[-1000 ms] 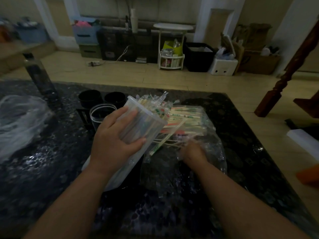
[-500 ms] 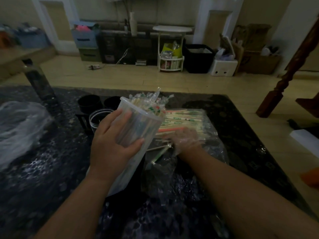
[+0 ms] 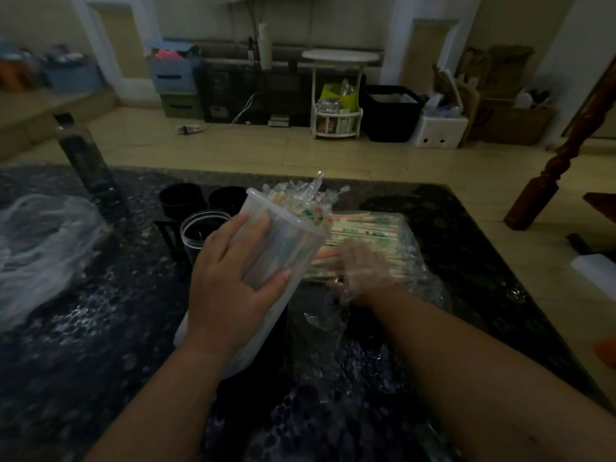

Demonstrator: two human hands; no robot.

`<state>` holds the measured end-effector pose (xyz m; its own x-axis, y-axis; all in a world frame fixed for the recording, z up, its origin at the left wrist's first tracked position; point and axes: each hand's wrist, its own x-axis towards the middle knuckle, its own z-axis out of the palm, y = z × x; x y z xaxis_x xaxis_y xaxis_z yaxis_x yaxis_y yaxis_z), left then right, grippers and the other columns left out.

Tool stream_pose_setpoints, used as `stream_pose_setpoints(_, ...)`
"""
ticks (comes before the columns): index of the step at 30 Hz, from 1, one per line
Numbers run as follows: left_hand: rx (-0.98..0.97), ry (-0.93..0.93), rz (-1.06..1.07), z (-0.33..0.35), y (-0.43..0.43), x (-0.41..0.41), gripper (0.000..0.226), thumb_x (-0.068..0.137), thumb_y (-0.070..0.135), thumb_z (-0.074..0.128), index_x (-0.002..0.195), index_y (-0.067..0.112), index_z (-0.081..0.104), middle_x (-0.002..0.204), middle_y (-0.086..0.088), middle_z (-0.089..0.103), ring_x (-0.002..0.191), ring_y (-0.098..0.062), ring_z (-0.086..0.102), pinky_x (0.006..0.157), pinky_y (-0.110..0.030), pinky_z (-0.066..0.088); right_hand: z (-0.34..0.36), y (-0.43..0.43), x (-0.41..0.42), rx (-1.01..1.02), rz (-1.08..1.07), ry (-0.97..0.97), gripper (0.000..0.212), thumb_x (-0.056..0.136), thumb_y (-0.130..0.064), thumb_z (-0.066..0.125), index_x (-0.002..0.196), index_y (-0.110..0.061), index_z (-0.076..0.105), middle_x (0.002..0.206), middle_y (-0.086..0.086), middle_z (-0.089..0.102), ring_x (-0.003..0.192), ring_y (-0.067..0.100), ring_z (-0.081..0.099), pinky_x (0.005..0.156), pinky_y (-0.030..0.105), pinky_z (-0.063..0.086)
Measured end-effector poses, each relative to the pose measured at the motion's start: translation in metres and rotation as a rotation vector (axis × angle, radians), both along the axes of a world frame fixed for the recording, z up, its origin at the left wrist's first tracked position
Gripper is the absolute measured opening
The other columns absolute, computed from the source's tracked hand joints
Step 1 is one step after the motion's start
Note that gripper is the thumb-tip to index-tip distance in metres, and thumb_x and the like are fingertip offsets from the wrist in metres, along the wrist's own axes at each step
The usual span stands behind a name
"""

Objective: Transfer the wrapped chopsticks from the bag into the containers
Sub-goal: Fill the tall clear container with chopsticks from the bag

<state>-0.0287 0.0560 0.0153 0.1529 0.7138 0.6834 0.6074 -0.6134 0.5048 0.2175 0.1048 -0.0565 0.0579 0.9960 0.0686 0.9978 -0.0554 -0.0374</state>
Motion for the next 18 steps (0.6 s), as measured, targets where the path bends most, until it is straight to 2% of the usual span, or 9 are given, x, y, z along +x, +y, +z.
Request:
stream_pose_setpoints(2, 0.042, 0.020, 0.019, -0.001, 0.000, 0.000, 0.067, 0.082, 0.049, 0.060, 0.141, 0.021, 0.048, 0.143, 0.010, 0.037, 0.133, -0.016, 0.039, 0.108, -0.040, 0.038, 0.001, 0.007, 0.004, -0.149, -0.003, 0.007, 0.083, 0.087, -0.067, 0.050, 0.154, -0.026, 0.019, 0.162, 0.005, 0.013, 0.148, 0.027, 0.013, 0.118, 0.045, 0.014)
stream_pose_setpoints(5, 0.138, 0.087, 0.017, -0.004, 0.000, 0.001, 0.067, 0.086, 0.044, 0.058, 0.143, 0.012, 0.044, 0.146, 0.006, 0.035, 0.142, -0.012, 0.026, 0.115, -0.041, 0.028, 0.004, 0.009, 0.005, -0.221, -0.037, 0.011, 0.084, 0.089, -0.069, 0.046, 0.155, -0.031, 0.012, 0.164, 0.000, 0.005, 0.149, 0.026, 0.007, 0.119, 0.047, 0.009)
stream_pose_setpoints(9, 0.118, 0.127, 0.002, -0.007, 0.000, 0.000, 0.065, 0.090, 0.045, 0.055, 0.148, 0.026, 0.033, 0.153, 0.010, 0.029, 0.146, -0.018, 0.021, 0.119, -0.037, 0.021, 0.006, 0.003, 0.000, -0.146, -0.093, -0.010, 0.075, 0.089, -0.071, 0.040, 0.150, -0.030, 0.027, 0.157, 0.005, 0.026, 0.141, 0.032, 0.027, 0.114, 0.049, 0.020)
stream_pose_setpoints(13, 0.109, 0.116, 0.004, -0.006, 0.000, 0.000, 0.064, 0.090, 0.046, 0.055, 0.147, 0.026, 0.036, 0.152, 0.010, 0.031, 0.145, -0.021, 0.025, 0.116, -0.042, 0.025, 0.012, 0.003, -0.001, -0.063, -0.143, 0.031, 0.068, 0.081, -0.076, 0.043, 0.132, -0.032, 0.050, 0.138, 0.003, 0.048, 0.127, 0.028, 0.043, 0.106, 0.045, 0.033)
stream_pose_setpoints(15, 0.099, 0.109, 0.006, -0.006, 0.000, -0.001, 0.063, 0.089, 0.046, 0.055, 0.147, 0.026, 0.037, 0.152, 0.010, 0.032, 0.144, -0.023, 0.027, 0.115, -0.046, 0.028, 0.012, 0.005, 0.000, -0.134, -0.119, 0.050, 0.070, 0.081, -0.075, 0.046, 0.135, -0.031, 0.049, 0.142, 0.002, 0.046, 0.131, 0.027, 0.042, 0.106, 0.045, 0.034)
stream_pose_setpoints(17, 0.076, 0.100, 0.010, -0.005, -0.001, -0.001, 0.063, 0.089, 0.047, 0.055, 0.146, 0.027, 0.038, 0.151, 0.011, 0.031, 0.144, -0.025, 0.028, 0.114, -0.049, 0.030, 0.010, 0.005, 0.003, -0.178, -0.077, 0.038, 0.085, 0.075, -0.082, 0.046, 0.144, -0.033, 0.040, 0.150, 0.001, 0.038, 0.136, 0.026, 0.037, 0.111, 0.046, 0.033)
stream_pose_setpoints(18, 0.063, 0.096, 0.013, -0.005, 0.000, -0.001, 0.063, 0.088, 0.047, 0.055, 0.146, 0.027, 0.039, 0.151, 0.012, 0.031, 0.144, -0.026, 0.029, 0.114, -0.050, 0.031, 0.009, 0.005, 0.006, -0.183, -0.069, 0.111, 0.086, 0.076, -0.081, 0.049, 0.146, -0.032, 0.039, 0.153, 0.001, 0.036, 0.138, 0.026, 0.035, 0.113, 0.042, 0.030)
